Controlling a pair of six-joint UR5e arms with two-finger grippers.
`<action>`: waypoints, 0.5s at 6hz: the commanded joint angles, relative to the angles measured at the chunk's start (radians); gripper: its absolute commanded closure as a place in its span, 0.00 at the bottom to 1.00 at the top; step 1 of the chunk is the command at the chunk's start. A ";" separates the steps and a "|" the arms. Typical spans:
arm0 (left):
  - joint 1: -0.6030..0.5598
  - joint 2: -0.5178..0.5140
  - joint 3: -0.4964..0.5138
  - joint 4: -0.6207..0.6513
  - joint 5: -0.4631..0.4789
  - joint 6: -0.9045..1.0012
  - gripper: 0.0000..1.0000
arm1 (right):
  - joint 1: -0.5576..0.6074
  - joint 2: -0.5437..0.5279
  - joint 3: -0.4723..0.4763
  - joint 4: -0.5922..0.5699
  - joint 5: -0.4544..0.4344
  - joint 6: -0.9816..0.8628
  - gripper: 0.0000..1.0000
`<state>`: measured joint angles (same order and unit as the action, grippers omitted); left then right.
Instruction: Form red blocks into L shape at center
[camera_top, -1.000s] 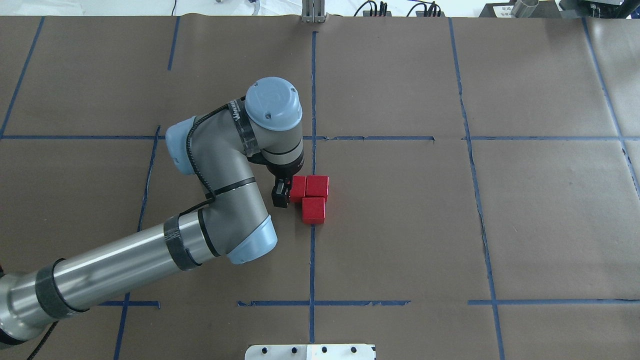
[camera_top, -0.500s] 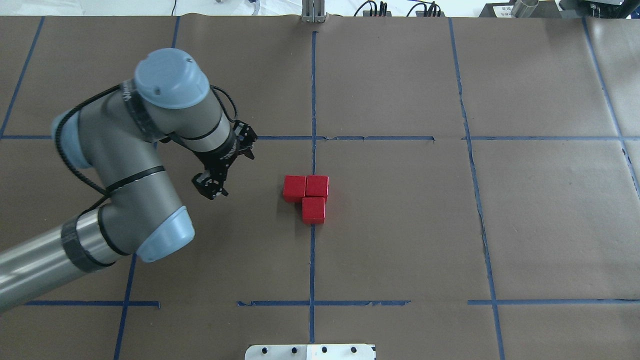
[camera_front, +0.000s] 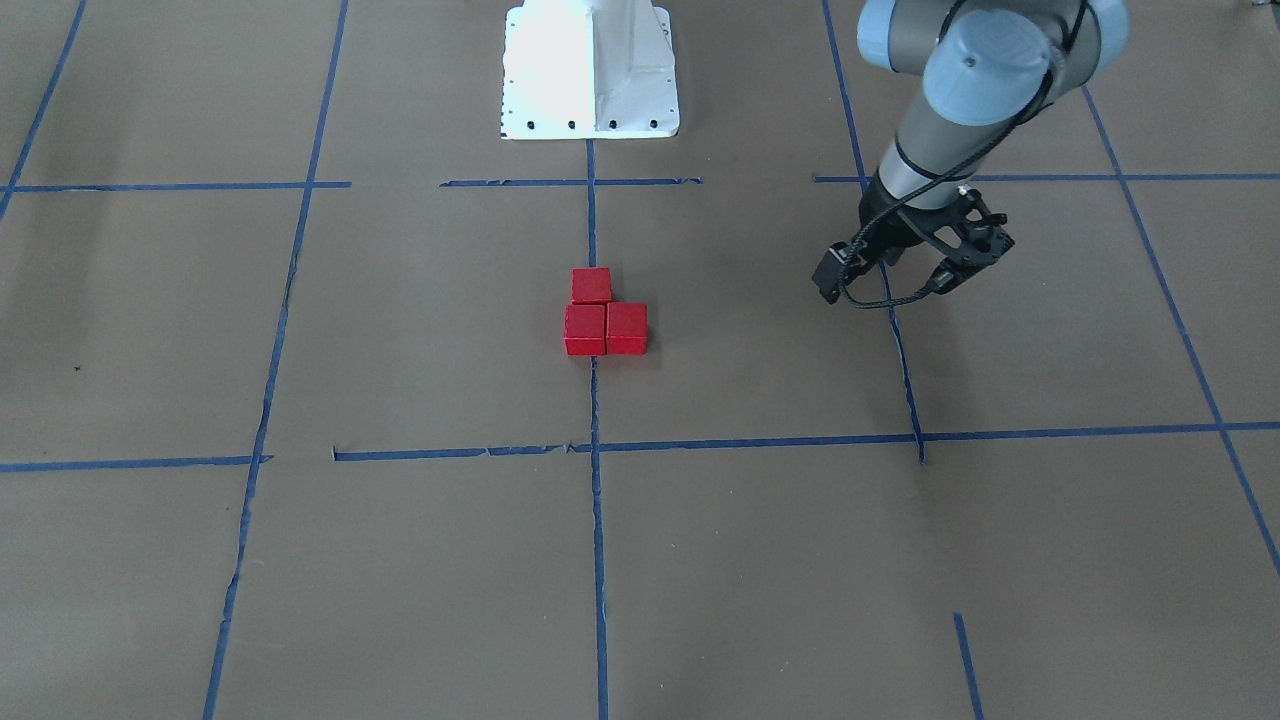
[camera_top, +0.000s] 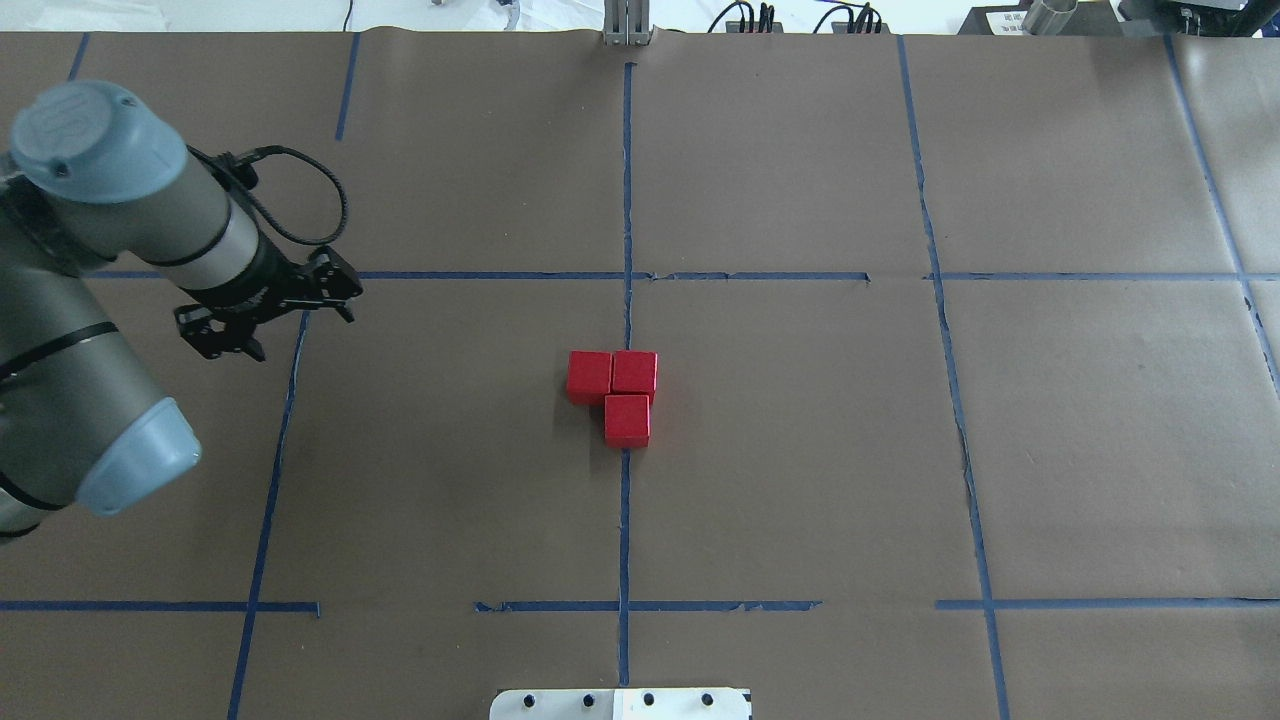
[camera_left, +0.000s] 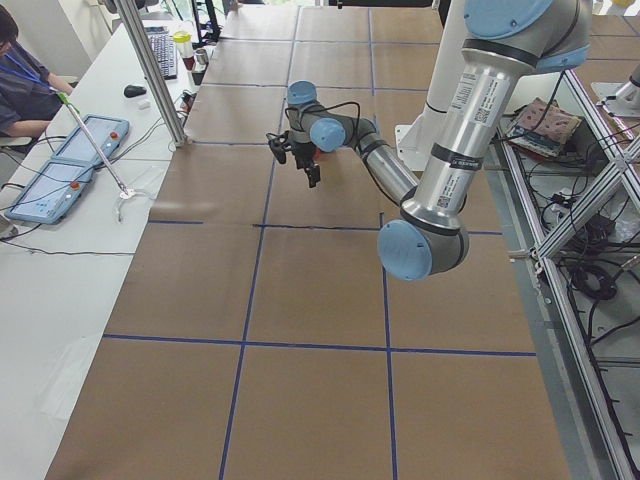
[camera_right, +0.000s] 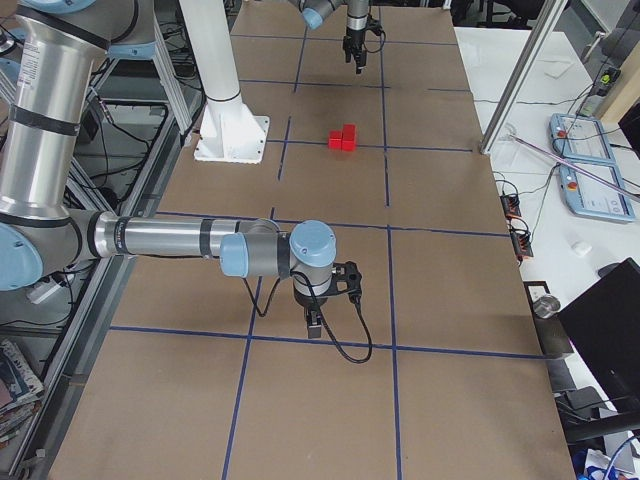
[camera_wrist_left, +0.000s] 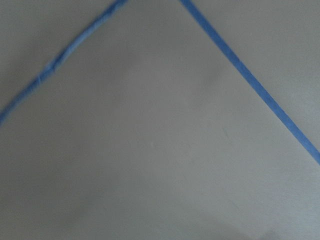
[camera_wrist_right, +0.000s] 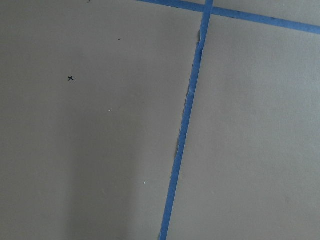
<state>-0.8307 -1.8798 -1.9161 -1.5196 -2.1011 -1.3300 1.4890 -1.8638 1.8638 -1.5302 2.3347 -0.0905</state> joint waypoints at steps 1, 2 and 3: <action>-0.193 0.161 0.008 -0.011 -0.075 0.502 0.00 | -0.001 0.002 0.000 0.001 -0.002 0.000 0.00; -0.296 0.235 0.018 -0.011 -0.088 0.745 0.00 | -0.001 0.002 0.000 0.001 -0.002 0.002 0.00; -0.430 0.295 0.046 -0.010 -0.114 0.990 0.00 | -0.001 0.003 -0.002 0.001 -0.003 0.002 0.00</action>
<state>-1.1405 -1.6480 -1.8915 -1.5299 -2.1916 -0.5770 1.4880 -1.8618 1.8634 -1.5294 2.3328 -0.0894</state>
